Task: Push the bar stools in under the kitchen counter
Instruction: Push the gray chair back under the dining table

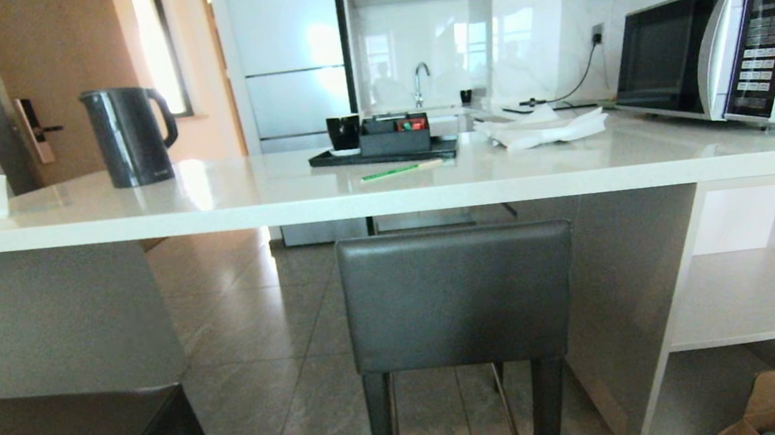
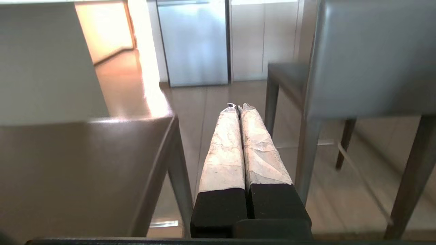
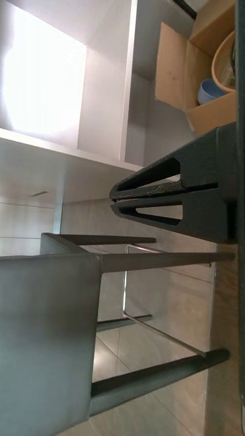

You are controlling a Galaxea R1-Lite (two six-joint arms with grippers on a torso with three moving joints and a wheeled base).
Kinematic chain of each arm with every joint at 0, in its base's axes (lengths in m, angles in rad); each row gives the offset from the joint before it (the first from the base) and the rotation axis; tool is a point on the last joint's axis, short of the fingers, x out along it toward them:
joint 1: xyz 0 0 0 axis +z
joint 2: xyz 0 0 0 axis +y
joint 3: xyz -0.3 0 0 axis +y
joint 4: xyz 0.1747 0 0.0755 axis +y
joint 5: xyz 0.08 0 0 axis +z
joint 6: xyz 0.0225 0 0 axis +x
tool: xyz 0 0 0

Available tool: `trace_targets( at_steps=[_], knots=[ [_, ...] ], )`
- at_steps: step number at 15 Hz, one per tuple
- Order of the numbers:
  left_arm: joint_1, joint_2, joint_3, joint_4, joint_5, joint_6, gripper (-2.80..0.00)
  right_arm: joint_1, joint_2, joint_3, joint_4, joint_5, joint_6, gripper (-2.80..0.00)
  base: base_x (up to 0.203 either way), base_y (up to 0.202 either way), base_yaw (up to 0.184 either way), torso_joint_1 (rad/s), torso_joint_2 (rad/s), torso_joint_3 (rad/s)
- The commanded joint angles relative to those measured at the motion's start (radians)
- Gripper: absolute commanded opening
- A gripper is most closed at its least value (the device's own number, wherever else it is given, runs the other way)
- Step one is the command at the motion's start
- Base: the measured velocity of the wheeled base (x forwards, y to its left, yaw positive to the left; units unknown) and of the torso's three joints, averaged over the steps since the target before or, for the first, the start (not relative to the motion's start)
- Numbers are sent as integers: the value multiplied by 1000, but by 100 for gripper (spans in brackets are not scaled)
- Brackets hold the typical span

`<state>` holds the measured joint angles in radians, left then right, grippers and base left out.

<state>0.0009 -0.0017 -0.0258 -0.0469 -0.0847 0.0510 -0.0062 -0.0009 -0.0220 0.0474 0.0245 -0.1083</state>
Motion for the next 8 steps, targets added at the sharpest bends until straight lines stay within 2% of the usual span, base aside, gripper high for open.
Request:
trace_targets(
  at_steps=[1,2,8],
  knots=[
    [-1,2,8,13,1,-14,-280,0,1,4,0,2,-8,-280,0,0,0,0,0,0],
    [1,2,4,21,9,-30,-280,0,1,5,0,2,-8,-280,0,0,0,0,0,0],
    [1,3,-4,46,18,-34,-280,0,1,4,0,0,-7,-280,0,0,0,0,0,0]
  ],
)
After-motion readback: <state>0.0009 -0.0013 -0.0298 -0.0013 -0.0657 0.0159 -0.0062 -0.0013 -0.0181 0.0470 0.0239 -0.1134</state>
